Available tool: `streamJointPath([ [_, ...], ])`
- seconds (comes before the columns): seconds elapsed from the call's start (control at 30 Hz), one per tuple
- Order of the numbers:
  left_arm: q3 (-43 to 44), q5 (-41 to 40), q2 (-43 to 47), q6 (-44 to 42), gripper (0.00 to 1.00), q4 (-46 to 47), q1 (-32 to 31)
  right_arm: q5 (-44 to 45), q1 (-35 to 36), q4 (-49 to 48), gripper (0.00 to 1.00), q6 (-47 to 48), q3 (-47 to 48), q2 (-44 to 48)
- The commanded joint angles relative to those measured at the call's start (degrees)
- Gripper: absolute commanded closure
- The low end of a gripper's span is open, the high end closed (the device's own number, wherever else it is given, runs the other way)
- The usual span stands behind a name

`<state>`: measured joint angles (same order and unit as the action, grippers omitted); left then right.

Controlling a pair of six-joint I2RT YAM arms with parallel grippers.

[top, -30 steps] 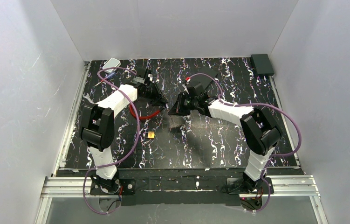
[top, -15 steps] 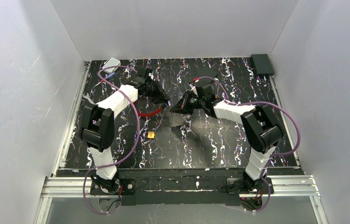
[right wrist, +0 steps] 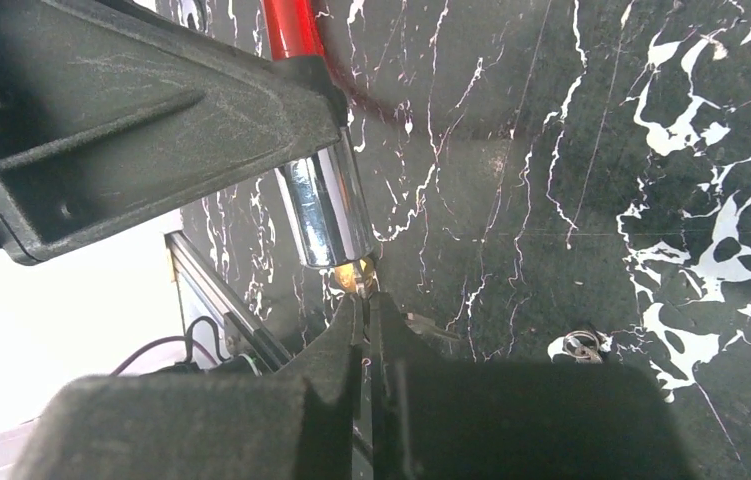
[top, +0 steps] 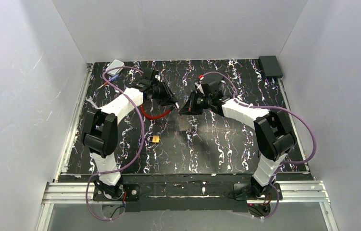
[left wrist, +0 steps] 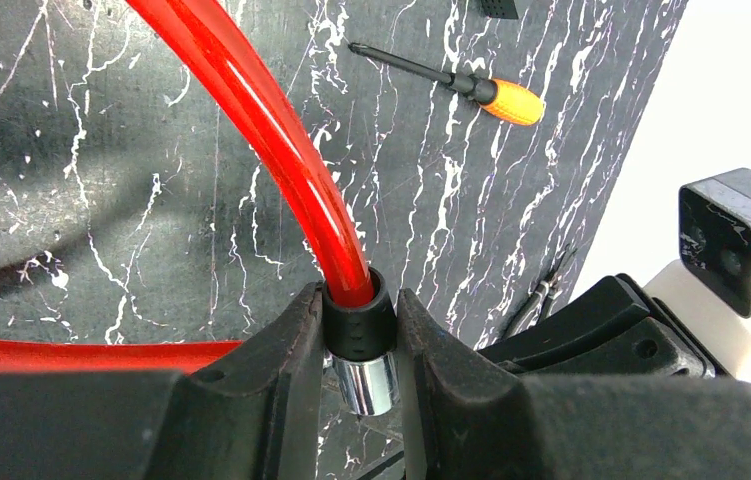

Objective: Unlock with the key

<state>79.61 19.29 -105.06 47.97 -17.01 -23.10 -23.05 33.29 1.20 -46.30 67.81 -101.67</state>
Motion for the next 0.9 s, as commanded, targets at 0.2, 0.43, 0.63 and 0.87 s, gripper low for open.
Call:
streamJointPath([
  [0.2,-1.6,5.8,3.2,-2.5,1.00,-9.8,-2.2,4.1,-3.8,-10.7,0.79,-0.2,-0.3,2.4],
  [0.43,-1.9,5.6,2.7,-1.8,1.00,-9.9,-0.7,1.6,-3.7,-11.6,0.49,0.0,-4.4,5.3],
  [0.63,-2.2,5.1,3.0,-1.6,1.00,-9.7,-0.2,1.6,-1.6,-12.4,0.45,-0.8,-7.6,7.5],
  [0.87,-2.1,5.0,2.9,-1.6,1.00,-9.7,0.0,4.8,2.3,-12.6,0.47,0.0,-11.0,9.7],
])
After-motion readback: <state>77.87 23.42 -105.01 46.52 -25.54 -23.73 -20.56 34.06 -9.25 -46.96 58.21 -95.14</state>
